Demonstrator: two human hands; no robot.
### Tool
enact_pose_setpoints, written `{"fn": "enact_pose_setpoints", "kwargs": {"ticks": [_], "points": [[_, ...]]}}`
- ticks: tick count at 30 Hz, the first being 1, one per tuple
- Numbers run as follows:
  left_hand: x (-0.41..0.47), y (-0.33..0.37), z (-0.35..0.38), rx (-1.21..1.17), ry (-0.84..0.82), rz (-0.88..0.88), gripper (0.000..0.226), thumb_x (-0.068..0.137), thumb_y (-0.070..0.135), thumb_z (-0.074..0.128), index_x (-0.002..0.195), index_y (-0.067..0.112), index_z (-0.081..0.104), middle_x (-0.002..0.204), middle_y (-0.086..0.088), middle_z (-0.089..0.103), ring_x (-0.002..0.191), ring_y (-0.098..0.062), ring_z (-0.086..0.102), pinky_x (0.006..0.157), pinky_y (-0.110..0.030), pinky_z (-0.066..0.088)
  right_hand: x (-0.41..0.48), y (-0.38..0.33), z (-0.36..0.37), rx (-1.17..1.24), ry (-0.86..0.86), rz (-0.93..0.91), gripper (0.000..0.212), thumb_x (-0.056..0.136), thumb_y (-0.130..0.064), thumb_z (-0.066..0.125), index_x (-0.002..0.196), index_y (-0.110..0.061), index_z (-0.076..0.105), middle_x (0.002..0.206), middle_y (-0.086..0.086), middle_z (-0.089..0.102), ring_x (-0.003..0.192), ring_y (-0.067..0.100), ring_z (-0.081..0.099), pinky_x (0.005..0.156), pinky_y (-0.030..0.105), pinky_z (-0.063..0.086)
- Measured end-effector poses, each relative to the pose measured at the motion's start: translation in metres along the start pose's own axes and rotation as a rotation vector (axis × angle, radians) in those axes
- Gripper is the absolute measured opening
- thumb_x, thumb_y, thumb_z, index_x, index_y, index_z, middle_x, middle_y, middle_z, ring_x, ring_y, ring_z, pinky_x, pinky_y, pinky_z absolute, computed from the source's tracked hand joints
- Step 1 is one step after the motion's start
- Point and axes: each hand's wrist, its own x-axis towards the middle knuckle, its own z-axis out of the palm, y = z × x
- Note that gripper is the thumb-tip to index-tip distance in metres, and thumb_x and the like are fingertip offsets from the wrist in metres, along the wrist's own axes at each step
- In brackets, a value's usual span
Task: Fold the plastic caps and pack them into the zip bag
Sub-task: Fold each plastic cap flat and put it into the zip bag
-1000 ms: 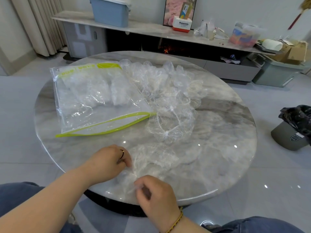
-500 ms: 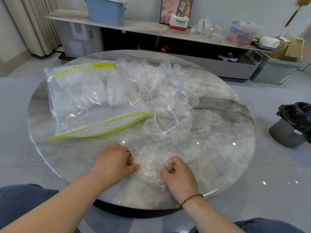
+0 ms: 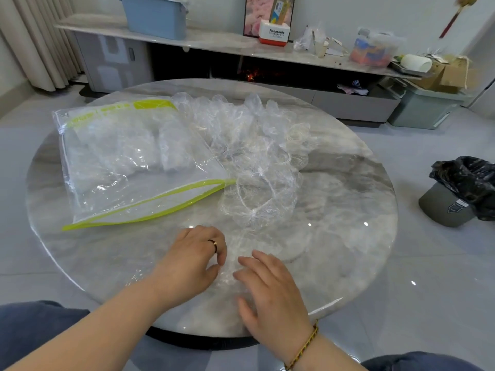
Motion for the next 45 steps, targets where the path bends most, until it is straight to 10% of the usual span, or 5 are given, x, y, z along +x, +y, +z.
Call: {"fn": "enact_pose_setpoints", "kwargs": {"ticks": [12,18,27,38,45], "points": [[-0.009,-0.001,-0.001,0.015,-0.228,0.051,0.071,0.054,0.039,0.033,0.12,0.029,0.059,0.124,0.015,0.056,0.114,-0.003,0.053,0.098,-0.011,0.027,0.009,0.011,-0.002,0.178,-0.337,0.206,0.097,0.057,-0.061,0.022,0.143,-0.016,0.028,0.145,-0.004,0.032,0.138,0.01,0.023,0.103,0.021,-0.02],[-0.002,0.003,-0.002,0.004,-0.172,-0.11,0.076,0.061,0.043,0.013,0.123,0.034,0.056,0.124,0.015,0.058,0.117,-0.007,0.051,0.093,-0.012,0.034,0.007,0.008,0.003,0.037,-0.161,0.196,0.05,0.059,-0.042,0.035,0.105,-0.026,0.046,0.086,-0.018,0.066,0.088,-0.003,0.052,0.086,0.018,0.048],[0.003,0.006,-0.007,-0.399,-0.041,-0.454,0.027,0.085,0.023,0.059,0.075,0.045,0.046,0.082,0.002,0.066,0.078,-0.013,0.061,0.066,-0.015,0.042,0.013,0.01,0.002,0.758,-0.003,0.717,0.03,0.084,-0.001,0.057,0.076,-0.03,0.052,0.073,-0.009,0.06,0.066,0.0,0.057,0.064,0.012,0.046],[0.007,0.017,-0.002,-0.072,-0.129,-0.548,0.048,0.081,0.05,0.06,0.123,0.028,0.049,0.113,0.009,0.056,0.109,-0.009,0.053,0.081,-0.017,0.036,0.026,0.007,-0.004,0.237,-0.167,0.539,0.043,0.092,-0.017,0.047,0.132,-0.022,0.035,0.128,-0.01,0.038,0.118,0.006,0.042,0.091,0.013,0.035],[0.007,0.013,0.001,-0.169,-0.204,-0.553,0.016,0.08,0.032,0.067,0.087,0.021,0.059,0.072,0.008,0.052,0.08,-0.017,0.057,0.066,-0.021,0.038,0.028,0.01,-0.001,0.534,-0.071,0.722,0.037,0.087,-0.019,0.06,0.118,-0.025,0.042,0.092,-0.015,0.045,0.095,0.007,0.042,0.083,0.01,0.035]]}}
